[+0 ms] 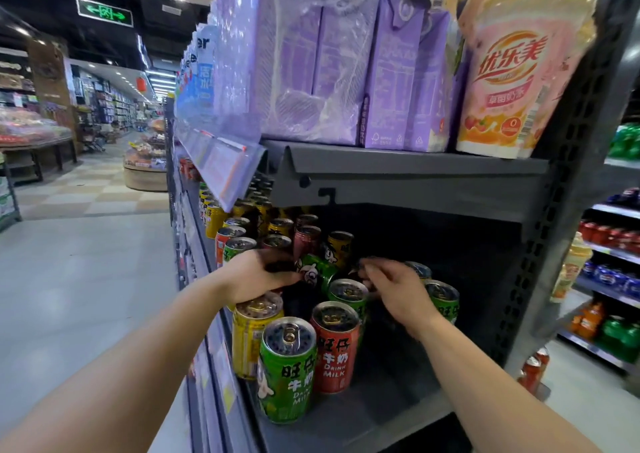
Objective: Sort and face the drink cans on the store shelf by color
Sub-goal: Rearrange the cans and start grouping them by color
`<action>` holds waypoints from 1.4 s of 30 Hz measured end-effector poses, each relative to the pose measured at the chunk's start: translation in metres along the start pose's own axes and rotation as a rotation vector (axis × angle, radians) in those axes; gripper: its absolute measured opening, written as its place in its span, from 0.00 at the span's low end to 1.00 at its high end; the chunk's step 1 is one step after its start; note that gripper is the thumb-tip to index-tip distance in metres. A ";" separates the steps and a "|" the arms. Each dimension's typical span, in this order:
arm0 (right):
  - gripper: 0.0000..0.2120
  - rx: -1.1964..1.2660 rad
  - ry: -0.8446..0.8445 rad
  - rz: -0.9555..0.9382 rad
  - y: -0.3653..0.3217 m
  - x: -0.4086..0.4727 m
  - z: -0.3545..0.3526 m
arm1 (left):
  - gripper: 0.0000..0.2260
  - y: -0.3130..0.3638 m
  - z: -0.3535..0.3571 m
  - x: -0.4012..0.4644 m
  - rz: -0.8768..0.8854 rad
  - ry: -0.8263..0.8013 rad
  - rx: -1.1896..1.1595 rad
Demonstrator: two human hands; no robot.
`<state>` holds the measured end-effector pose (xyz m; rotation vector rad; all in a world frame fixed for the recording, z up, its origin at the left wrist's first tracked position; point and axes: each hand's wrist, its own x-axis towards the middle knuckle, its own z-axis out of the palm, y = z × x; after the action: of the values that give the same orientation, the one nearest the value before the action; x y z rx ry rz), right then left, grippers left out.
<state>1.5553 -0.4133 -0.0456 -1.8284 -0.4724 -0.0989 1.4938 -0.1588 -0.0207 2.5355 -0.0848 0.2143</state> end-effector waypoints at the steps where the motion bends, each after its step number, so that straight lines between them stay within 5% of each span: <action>1: 0.09 -0.014 0.027 -0.042 -0.001 0.005 0.001 | 0.18 -0.001 0.001 0.000 -0.021 0.001 -0.028; 9: 0.18 -0.178 -0.003 -0.088 0.006 0.039 0.013 | 0.26 -0.002 0.002 0.002 -0.081 0.000 -0.090; 14: 0.24 -0.512 -0.061 -0.132 0.012 0.052 0.014 | 0.37 -0.003 0.003 0.004 -0.109 -0.007 -0.087; 19: 0.30 -1.014 -0.162 -0.174 0.003 0.066 0.019 | 0.34 0.000 0.002 0.002 -0.121 -0.015 -0.116; 24: 0.28 -1.238 -0.290 -0.074 -0.004 0.080 0.026 | 0.32 0.001 0.001 0.001 -0.123 -0.006 -0.114; 34: 0.21 -1.215 -0.311 0.048 0.003 0.087 0.039 | 0.21 0.007 0.000 -0.002 -0.086 0.020 -0.142; 42: 0.21 -1.019 -0.289 0.055 0.006 0.094 0.037 | 0.25 0.014 -0.003 -0.001 -0.048 -0.042 -0.093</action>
<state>1.6373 -0.3548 -0.0339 -2.8780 -0.6342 -0.0339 1.4906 -0.1684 -0.0108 2.4468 -0.0486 0.1355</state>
